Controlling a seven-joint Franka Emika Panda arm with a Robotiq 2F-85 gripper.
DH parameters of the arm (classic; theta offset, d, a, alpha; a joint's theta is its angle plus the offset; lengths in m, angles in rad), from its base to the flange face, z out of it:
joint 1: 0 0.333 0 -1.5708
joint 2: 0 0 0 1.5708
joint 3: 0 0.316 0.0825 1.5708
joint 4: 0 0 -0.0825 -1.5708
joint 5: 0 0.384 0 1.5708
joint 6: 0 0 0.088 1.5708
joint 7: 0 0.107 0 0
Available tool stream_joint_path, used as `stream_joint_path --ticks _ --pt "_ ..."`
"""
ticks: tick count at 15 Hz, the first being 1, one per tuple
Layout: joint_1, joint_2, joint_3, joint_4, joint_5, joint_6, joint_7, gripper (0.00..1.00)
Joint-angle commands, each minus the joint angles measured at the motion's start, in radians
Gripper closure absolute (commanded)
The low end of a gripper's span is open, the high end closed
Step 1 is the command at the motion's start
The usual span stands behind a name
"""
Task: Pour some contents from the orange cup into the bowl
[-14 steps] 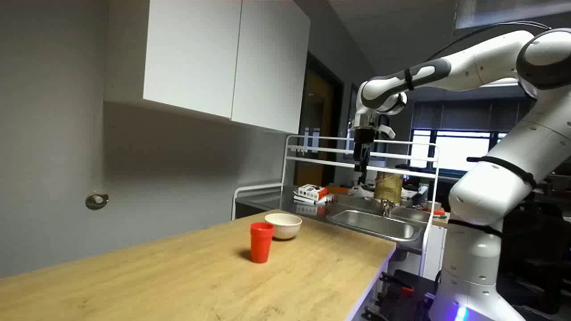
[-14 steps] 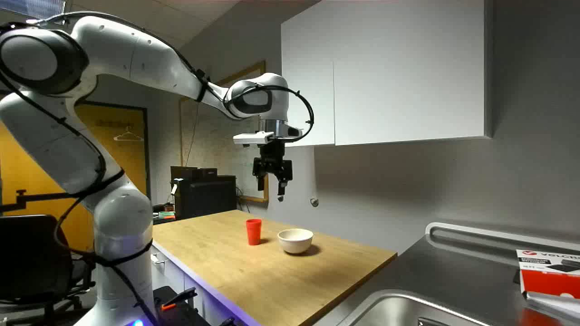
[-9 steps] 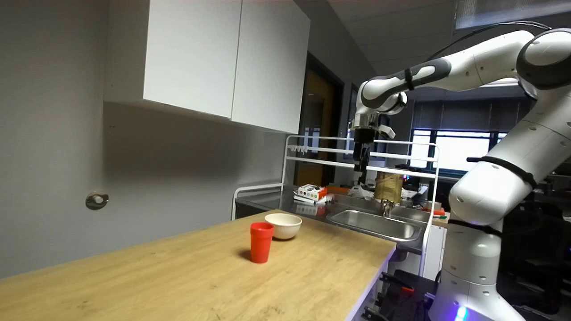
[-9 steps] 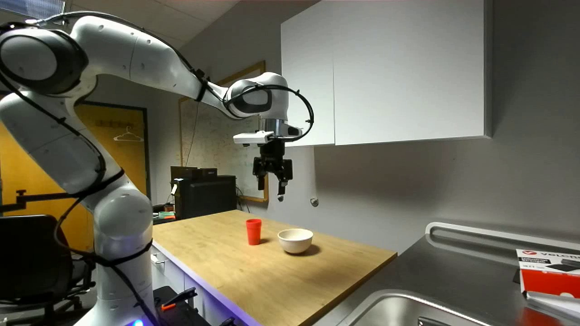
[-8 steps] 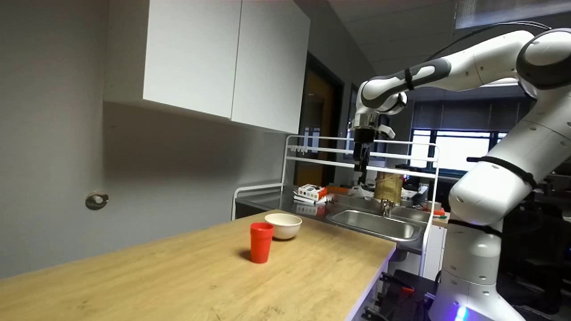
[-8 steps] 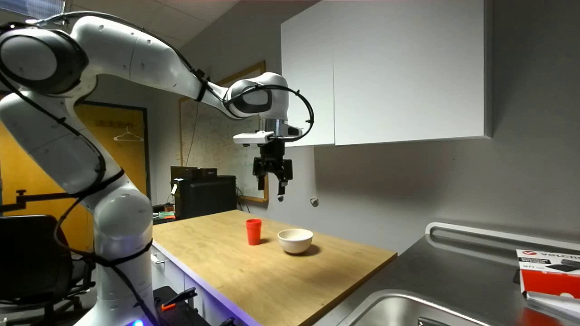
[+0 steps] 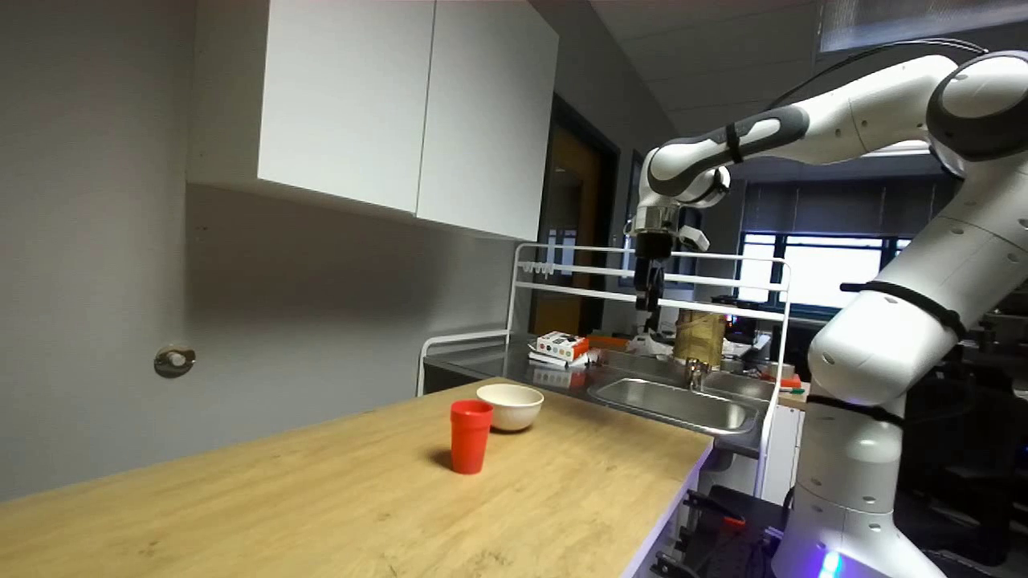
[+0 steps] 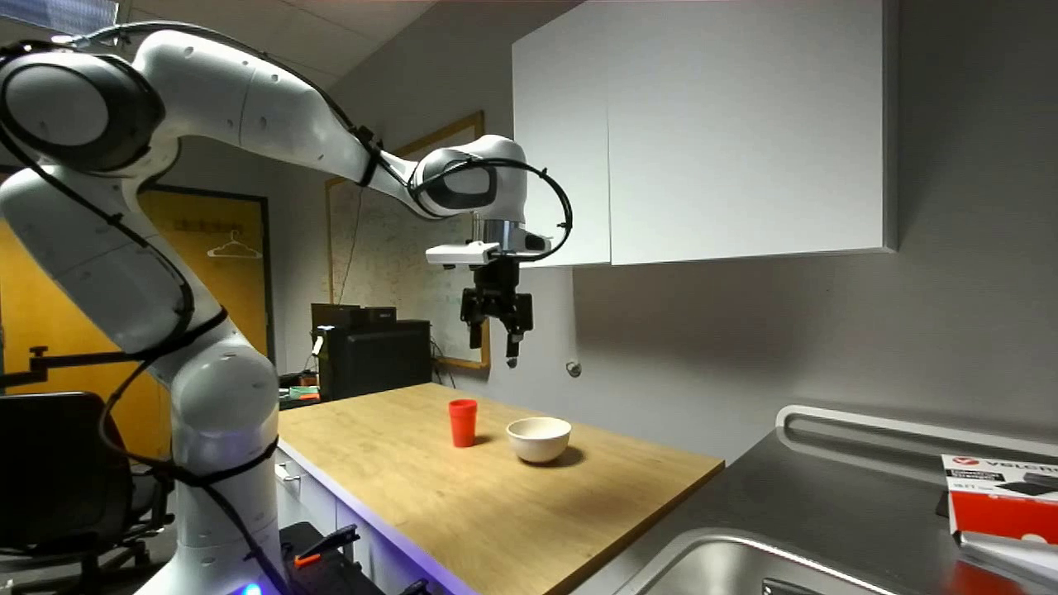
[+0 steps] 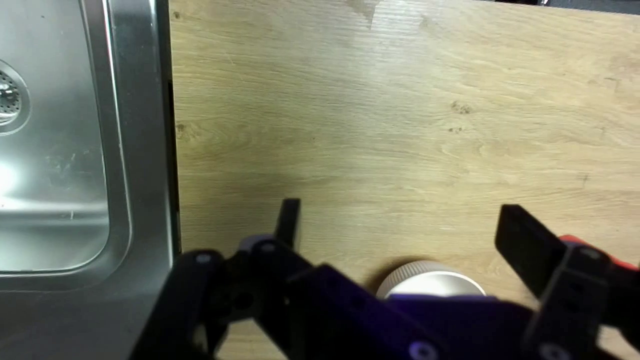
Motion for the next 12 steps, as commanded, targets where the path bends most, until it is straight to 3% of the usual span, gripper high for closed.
stream_joint_path --ticks 1,12 --pt "0.019 0.055 0.038 0.016 0.029 0.006 0.02 0.0" --pt "0.166 0.295 0.25 0.098 0.06 0.075 0.106 0.0"
